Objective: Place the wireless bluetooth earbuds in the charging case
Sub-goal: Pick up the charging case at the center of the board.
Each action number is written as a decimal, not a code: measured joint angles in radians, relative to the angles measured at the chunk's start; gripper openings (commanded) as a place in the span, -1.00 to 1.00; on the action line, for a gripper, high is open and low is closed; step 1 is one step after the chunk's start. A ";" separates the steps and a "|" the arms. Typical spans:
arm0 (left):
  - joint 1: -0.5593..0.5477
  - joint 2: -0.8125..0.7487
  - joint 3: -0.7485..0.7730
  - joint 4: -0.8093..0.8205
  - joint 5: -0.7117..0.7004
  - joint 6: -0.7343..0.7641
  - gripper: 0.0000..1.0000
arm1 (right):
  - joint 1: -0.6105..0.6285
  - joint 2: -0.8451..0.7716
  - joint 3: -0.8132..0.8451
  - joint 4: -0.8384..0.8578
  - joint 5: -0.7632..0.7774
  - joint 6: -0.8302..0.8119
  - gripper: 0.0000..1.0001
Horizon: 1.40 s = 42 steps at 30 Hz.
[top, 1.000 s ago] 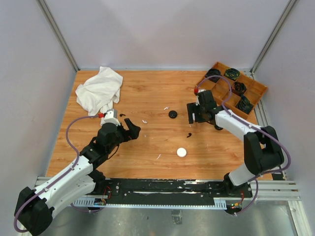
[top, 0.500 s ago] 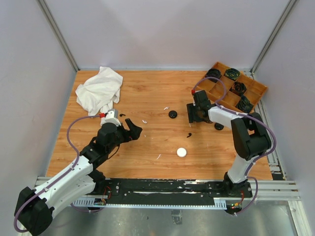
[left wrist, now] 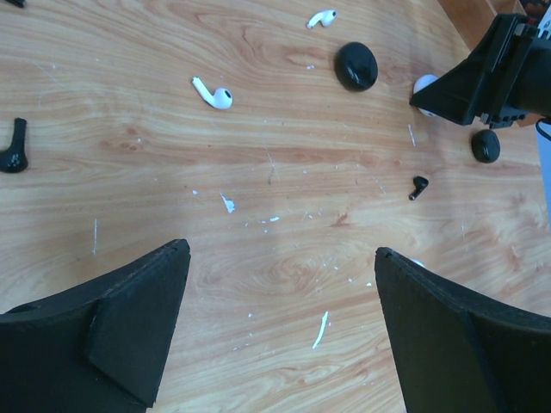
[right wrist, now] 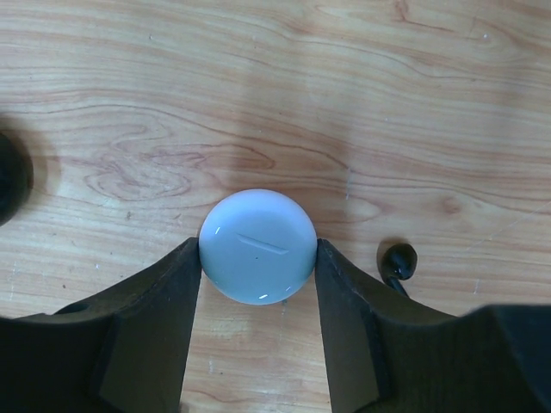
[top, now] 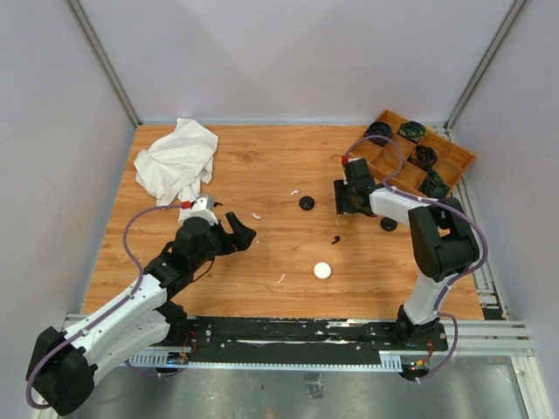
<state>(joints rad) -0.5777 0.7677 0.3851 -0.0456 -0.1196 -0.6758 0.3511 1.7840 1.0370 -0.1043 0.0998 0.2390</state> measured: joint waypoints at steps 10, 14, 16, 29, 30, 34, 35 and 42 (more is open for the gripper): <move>0.000 0.053 0.021 0.025 0.076 -0.025 0.83 | 0.039 -0.172 -0.108 0.011 -0.011 -0.005 -0.03; 0.000 0.082 0.059 0.037 0.105 -0.027 0.83 | 0.100 -0.259 -0.143 0.045 -0.014 -0.014 -0.03; 0.000 0.095 0.078 0.044 0.119 -0.027 0.83 | 0.139 -0.298 -0.162 0.064 -0.017 -0.026 -0.03; 0.000 0.199 0.205 0.092 0.252 -0.037 0.65 | 0.414 -0.557 -0.317 0.273 -0.011 -0.177 -0.03; 0.000 0.206 0.211 0.100 0.263 -0.040 0.61 | 0.429 -0.572 -0.331 0.295 -0.018 -0.190 -0.04; 0.000 0.249 0.229 0.140 0.329 -0.050 0.48 | 0.481 -0.620 -0.402 0.401 -0.044 -0.245 -0.04; 0.000 0.260 0.232 0.148 0.346 -0.053 0.44 | 0.490 -0.626 -0.415 0.420 -0.048 -0.256 -0.03; -0.018 0.338 0.245 0.221 0.457 -0.068 0.33 | 0.532 -0.647 -0.460 0.523 -0.074 -0.329 -0.03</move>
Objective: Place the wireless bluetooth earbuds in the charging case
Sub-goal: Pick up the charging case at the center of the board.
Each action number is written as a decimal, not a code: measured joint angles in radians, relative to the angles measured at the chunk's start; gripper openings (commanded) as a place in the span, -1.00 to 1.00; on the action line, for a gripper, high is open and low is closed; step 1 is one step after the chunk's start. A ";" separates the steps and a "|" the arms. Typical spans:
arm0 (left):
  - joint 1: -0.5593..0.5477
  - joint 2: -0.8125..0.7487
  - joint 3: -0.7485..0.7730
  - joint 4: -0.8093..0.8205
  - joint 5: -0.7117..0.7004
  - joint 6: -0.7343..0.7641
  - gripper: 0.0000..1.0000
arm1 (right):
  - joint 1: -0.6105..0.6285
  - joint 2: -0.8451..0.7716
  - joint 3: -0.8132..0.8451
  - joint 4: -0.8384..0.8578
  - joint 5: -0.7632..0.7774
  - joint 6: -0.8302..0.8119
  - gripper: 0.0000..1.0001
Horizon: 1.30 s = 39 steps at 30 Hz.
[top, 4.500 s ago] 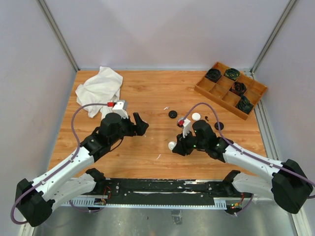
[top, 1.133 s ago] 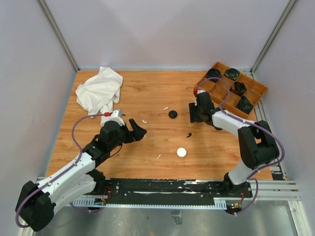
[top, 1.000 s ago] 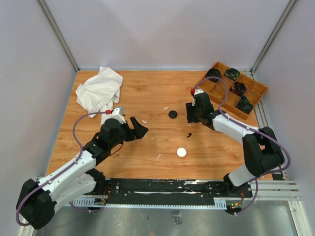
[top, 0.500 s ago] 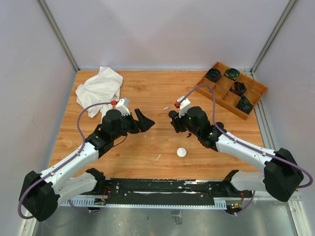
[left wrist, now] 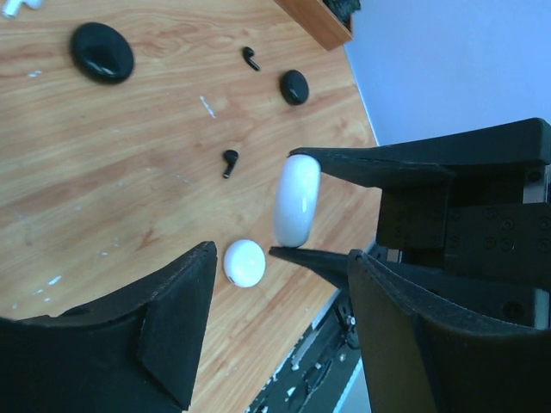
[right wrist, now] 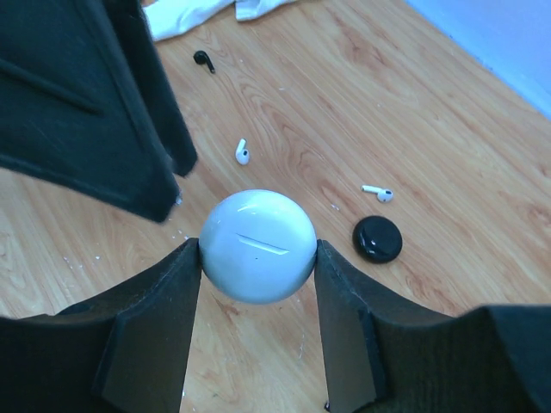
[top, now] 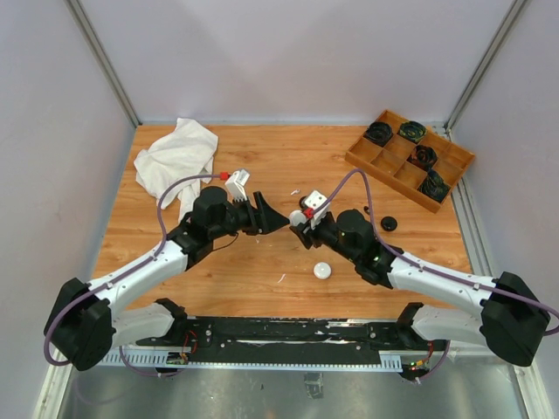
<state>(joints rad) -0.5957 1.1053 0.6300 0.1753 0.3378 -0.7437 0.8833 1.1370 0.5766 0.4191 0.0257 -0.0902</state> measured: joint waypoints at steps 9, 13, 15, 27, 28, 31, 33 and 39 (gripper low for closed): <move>-0.041 0.044 0.035 0.038 0.026 0.006 0.09 | 0.035 -0.008 -0.008 0.056 -0.034 -0.049 -0.03; -0.041 0.064 0.045 0.045 0.032 0.014 0.03 | 0.040 -0.015 -0.013 0.060 -0.048 -0.057 -0.02; -0.041 0.075 0.045 0.048 0.034 0.017 -0.02 | 0.040 -0.015 -0.014 0.063 -0.053 -0.062 -0.02; -0.042 0.086 0.068 0.031 0.047 0.090 -0.55 | 0.042 -0.022 -0.017 0.063 -0.079 -0.072 0.22; -0.042 0.085 0.077 0.016 0.044 0.112 -0.58 | 0.042 -0.025 -0.017 0.063 -0.081 -0.074 0.25; -0.042 0.079 0.103 -0.020 0.032 0.173 -0.66 | 0.042 -0.041 -0.019 0.063 -0.089 -0.077 0.33; -0.042 0.071 0.116 -0.041 0.026 0.212 -0.70 | 0.042 -0.061 -0.019 0.061 -0.098 -0.080 0.39; -0.042 0.036 0.157 -0.104 0.024 0.343 -0.76 | 0.039 -0.149 -0.022 0.037 -0.144 -0.086 0.49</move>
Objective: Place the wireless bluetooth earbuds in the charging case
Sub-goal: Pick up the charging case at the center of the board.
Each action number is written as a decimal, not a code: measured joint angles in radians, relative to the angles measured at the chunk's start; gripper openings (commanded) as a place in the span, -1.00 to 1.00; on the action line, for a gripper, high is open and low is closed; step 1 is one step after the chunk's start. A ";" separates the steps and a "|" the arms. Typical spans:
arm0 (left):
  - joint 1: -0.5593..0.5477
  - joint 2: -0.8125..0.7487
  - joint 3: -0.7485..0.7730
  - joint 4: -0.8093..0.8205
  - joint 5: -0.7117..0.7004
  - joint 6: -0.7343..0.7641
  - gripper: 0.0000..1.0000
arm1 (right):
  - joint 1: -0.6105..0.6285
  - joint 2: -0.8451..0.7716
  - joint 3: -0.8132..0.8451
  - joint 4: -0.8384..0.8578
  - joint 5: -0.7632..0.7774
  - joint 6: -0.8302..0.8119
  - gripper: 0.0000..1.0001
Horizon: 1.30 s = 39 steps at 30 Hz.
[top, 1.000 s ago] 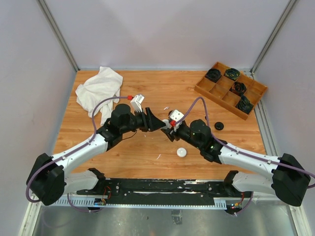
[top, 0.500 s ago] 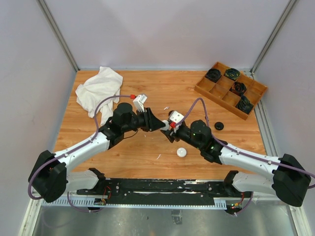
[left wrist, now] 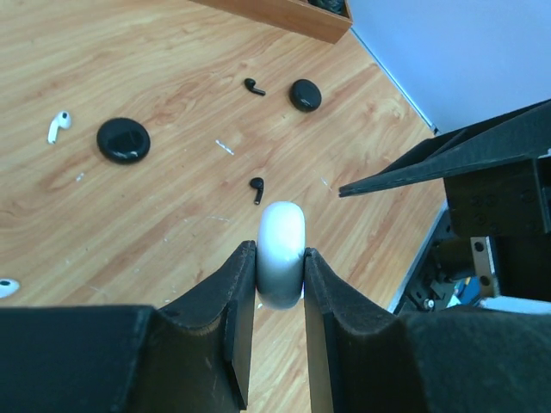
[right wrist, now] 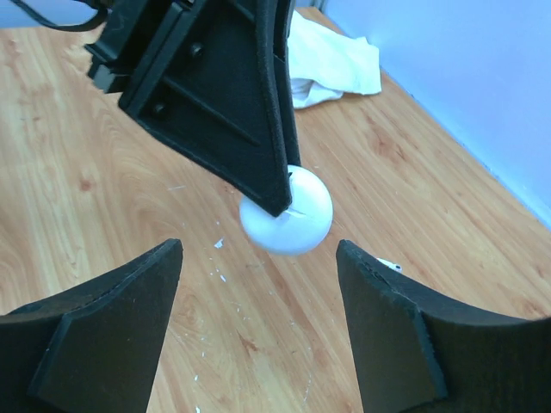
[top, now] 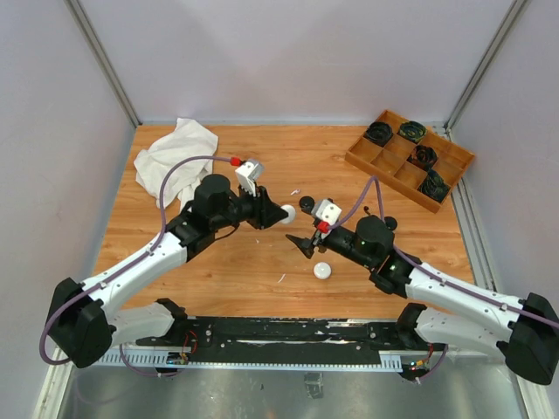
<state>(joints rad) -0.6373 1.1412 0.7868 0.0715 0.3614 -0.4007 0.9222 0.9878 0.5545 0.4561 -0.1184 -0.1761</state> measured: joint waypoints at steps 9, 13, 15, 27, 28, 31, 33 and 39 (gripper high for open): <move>0.000 -0.066 0.020 -0.037 0.079 0.200 -0.84 | -0.095 -0.148 -0.041 -0.024 -0.188 0.050 0.56; 0.000 -0.085 0.025 -0.037 0.133 0.277 -0.84 | -0.153 -0.158 -0.043 -0.022 -0.309 0.094 0.57; 0.000 -0.087 0.031 -0.037 0.161 0.315 -0.84 | -0.176 -0.151 -0.043 -0.019 -0.370 0.114 0.56; -0.017 -0.111 0.068 -0.051 0.305 0.524 -0.89 | -0.241 -0.058 -0.031 0.018 -0.565 0.222 0.28; -0.020 -0.113 0.068 -0.051 0.314 0.535 -0.90 | -0.245 -0.049 -0.025 0.025 -0.575 0.235 0.25; -0.029 -0.118 0.069 -0.053 0.341 0.562 -0.89 | -0.249 -0.037 -0.020 0.066 -0.601 0.271 0.22; -0.034 -0.118 0.072 -0.060 0.359 0.575 -0.89 | -0.250 -0.031 -0.020 0.092 -0.613 0.289 0.21; -0.035 -0.117 0.090 -0.088 0.398 0.584 -0.89 | -0.251 -0.011 -0.020 0.174 -0.652 0.331 0.04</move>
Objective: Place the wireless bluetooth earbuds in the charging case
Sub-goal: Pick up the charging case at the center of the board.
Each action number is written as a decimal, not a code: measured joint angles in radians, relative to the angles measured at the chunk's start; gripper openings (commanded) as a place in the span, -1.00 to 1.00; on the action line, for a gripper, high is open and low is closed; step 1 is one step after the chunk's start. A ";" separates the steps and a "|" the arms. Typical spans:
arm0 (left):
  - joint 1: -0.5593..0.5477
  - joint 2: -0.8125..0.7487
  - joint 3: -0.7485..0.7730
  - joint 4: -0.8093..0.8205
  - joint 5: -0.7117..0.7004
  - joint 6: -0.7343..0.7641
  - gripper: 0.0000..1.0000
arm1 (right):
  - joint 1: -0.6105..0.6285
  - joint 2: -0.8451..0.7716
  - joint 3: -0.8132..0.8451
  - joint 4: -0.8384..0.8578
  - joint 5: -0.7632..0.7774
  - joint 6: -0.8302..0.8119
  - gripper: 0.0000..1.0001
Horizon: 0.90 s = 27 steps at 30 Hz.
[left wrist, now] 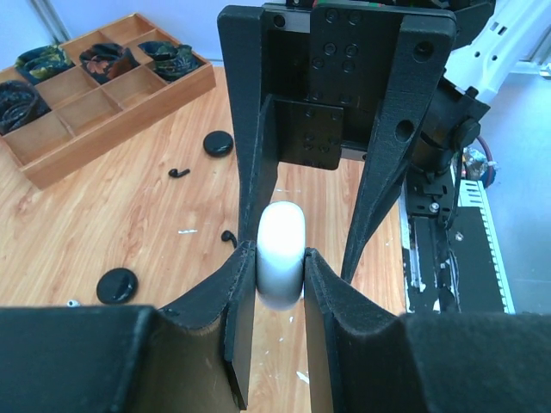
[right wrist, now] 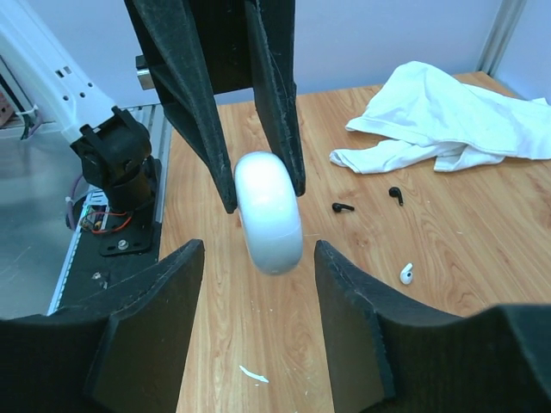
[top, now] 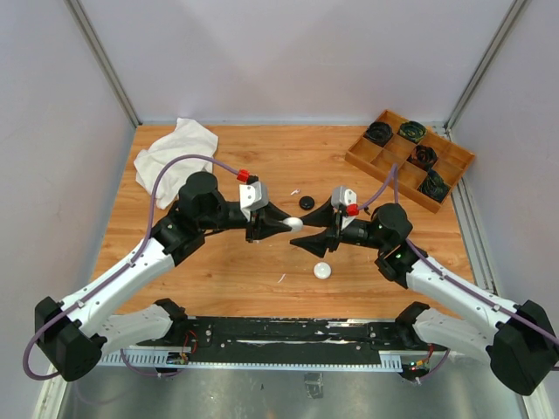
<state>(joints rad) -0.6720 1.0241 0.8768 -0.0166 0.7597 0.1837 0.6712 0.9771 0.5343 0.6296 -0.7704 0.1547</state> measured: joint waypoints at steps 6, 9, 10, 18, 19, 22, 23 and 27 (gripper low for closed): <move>0.000 0.002 0.010 -0.017 0.021 -0.001 -0.89 | 0.000 0.011 0.000 0.040 -0.046 0.016 -0.19; -0.001 0.006 0.014 -0.029 0.036 -0.005 -0.89 | 0.000 0.011 0.000 0.052 -0.055 0.024 -0.22; -0.001 0.009 0.017 -0.032 0.040 -0.005 -0.90 | 0.000 0.011 0.000 0.055 -0.059 0.025 -0.25; -0.004 0.016 0.026 -0.033 0.065 -0.020 -0.96 | 0.000 0.016 0.000 0.078 -0.072 0.031 -0.34; -0.004 0.016 0.026 -0.031 0.065 -0.025 -0.96 | 0.000 0.018 0.000 0.082 -0.075 0.031 -0.33; -0.004 0.013 0.026 -0.026 0.065 -0.032 -0.97 | 0.000 0.020 0.000 0.092 -0.079 0.034 -0.29; -0.004 0.012 0.026 -0.023 0.066 -0.034 -0.98 | 0.000 0.021 0.000 0.096 -0.080 0.034 -0.28; -0.004 0.010 0.026 -0.014 0.066 -0.036 -0.99 | 0.000 0.022 0.000 0.107 -0.086 0.037 -0.28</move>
<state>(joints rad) -0.6762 1.0336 0.9028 -0.0311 0.8253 0.1478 0.6708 0.9989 0.5339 0.7368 -0.8566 0.1917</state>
